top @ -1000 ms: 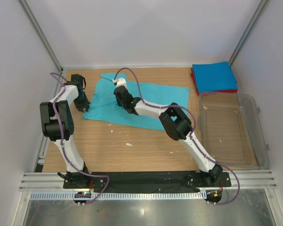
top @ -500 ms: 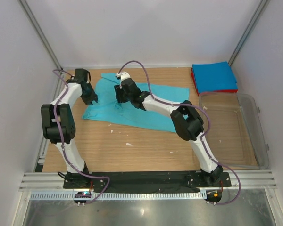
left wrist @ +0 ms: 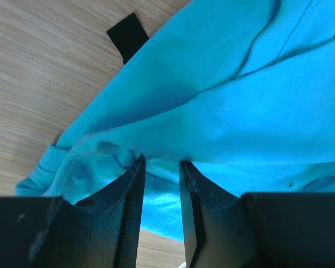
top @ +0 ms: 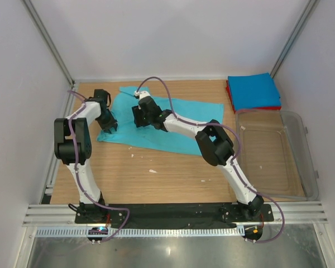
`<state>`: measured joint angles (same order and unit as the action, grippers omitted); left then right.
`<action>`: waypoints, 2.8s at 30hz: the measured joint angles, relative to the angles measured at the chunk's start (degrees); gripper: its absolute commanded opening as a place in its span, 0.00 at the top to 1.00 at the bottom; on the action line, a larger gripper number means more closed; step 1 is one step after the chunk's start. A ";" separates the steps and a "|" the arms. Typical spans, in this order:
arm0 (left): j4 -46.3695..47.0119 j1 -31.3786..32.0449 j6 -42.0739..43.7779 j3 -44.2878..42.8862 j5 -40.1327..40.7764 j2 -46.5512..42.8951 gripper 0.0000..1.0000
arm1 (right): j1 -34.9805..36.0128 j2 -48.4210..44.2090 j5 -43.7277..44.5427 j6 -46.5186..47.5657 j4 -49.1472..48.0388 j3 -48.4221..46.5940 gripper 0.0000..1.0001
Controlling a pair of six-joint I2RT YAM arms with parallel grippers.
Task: Fold and stack the t-shirts
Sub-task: Fold the tshirt
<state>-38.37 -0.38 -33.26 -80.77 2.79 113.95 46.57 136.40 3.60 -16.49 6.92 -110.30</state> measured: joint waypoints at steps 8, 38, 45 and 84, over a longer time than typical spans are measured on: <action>-0.11 0.02 -0.85 0.00 2.43 0.00 0.66 | 0.22 1.36 1.77 -1.07 2.67 -0.85 0.79; -1.88 0.02 -2.62 1.22 10.29 -0.70 0.63 | -0.20 1.68 6.71 -3.08 4.31 -0.90 0.87; -3.21 0.00 -3.04 3.32 11.58 -2.27 0.63 | -0.17 -3.65 8.17 -6.34 6.97 8.15 0.80; -9.64 -2.38 -2.73 15.65 21.18 -12.70 0.63 | -5.53 -50.21 21.14 -21.66 18.78 66.12 0.87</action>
<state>-48.01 -2.76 -35.99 -65.12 23.97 101.25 41.04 86.19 24.73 -38.15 25.69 -44.18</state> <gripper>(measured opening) 0.376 0.126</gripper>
